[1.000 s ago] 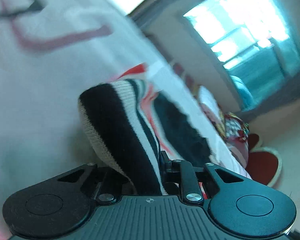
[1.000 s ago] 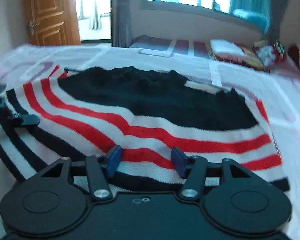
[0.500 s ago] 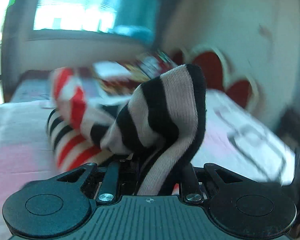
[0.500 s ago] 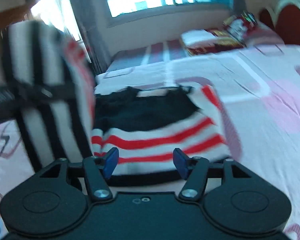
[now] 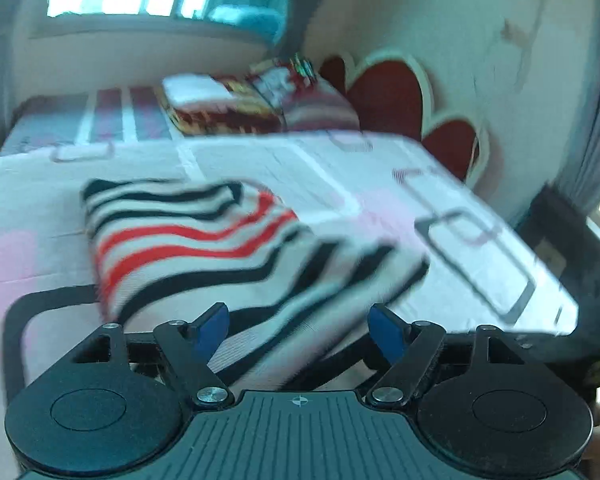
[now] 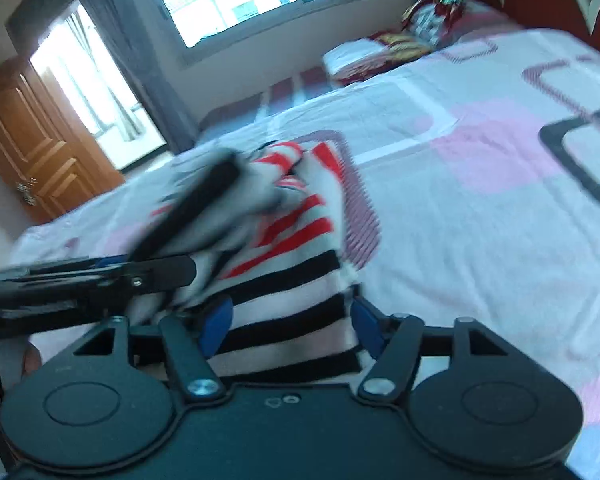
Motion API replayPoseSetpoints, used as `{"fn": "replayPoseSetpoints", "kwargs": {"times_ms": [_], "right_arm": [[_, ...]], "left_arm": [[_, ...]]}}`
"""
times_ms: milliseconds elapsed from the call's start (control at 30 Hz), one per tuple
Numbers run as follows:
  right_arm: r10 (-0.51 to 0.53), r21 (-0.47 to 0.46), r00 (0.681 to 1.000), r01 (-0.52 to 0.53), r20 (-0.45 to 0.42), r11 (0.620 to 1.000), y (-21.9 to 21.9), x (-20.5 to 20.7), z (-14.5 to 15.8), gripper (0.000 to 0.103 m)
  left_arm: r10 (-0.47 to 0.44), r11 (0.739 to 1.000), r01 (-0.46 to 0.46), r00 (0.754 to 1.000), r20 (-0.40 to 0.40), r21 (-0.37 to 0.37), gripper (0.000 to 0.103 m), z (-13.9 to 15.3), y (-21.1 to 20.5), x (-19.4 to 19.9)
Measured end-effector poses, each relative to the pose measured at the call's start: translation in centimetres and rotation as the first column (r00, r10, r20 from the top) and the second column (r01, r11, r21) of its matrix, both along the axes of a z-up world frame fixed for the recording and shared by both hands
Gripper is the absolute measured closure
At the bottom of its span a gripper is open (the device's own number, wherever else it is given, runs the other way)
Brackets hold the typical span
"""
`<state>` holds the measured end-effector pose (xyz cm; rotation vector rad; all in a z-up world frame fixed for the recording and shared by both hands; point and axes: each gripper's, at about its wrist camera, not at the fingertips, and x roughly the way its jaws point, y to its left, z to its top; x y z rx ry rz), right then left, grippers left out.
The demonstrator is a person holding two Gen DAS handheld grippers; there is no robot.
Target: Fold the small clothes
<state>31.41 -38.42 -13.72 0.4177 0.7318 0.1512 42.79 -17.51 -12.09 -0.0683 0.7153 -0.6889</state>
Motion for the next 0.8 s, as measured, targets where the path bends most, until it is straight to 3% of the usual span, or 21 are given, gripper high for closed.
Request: {"fn": "replayPoseSetpoints", "kwargs": {"times_ms": [67, 133, 233, 367, 400, 500, 600, 733, 800], "right_arm": [[0.026, 0.016, 1.000, -0.026, 0.006, 1.000, 0.4, -0.4, 0.5, 0.035], [0.049, 0.052, 0.999, -0.050, 0.013, 0.997, 1.1, -0.9, 1.0, 0.028], [0.049, 0.098, 0.999, -0.049, 0.007, 0.994, 1.6, 0.1, 1.1, 0.027], [-0.019, 0.212, 1.000, 0.018, -0.001, 0.977, 0.6, 2.6, 0.9, 0.027], [-0.044, 0.231, 0.999, 0.044, -0.006, 0.972, 0.2, 3.3, 0.8, 0.031], [-0.087, 0.193, 0.996, 0.092, -0.038, 0.977, -0.3, 5.3, 0.2, 0.069], [-0.081, 0.154, 0.996, 0.088, -0.047, 0.984, 0.1, 5.2, -0.4, 0.077], [-0.051, 0.102, 0.998, 0.046, 0.048, 0.994, 1.5, 1.6, 1.4, 0.083], [-0.076, 0.092, 0.997, 0.074, 0.020, 0.993, 1.3, 0.5, -0.2, 0.083]], "left_arm": [[0.045, 0.999, -0.045, 0.999, 0.010, -0.024, 0.027, 0.2, 2.0, -0.5], [0.127, 0.992, -0.127, 0.992, 0.006, 0.008, 0.027, -0.5, 3.1, 0.2], [0.240, 0.971, -0.238, 0.969, -0.065, 0.036, 0.027, -2.4, 4.4, 1.8], [0.247, 0.966, -0.236, 0.962, -0.118, 0.104, 0.027, -5.5, 4.2, 2.5], [0.248, 0.966, -0.233, 0.959, -0.140, 0.113, 0.027, -6.2, 4.0, 2.6], [0.258, 0.965, -0.243, 0.947, -0.193, 0.097, 0.027, -7.7, 4.4, 2.9], [0.259, 0.965, -0.244, 0.946, -0.196, 0.096, 0.027, -7.8, 4.5, 2.9], [0.230, 0.971, -0.212, 0.957, -0.175, 0.115, 0.027, -7.4, 4.7, 2.5], [0.205, 0.975, -0.184, 0.959, -0.195, 0.121, 0.027, -7.9, 4.4, 2.4]]}}
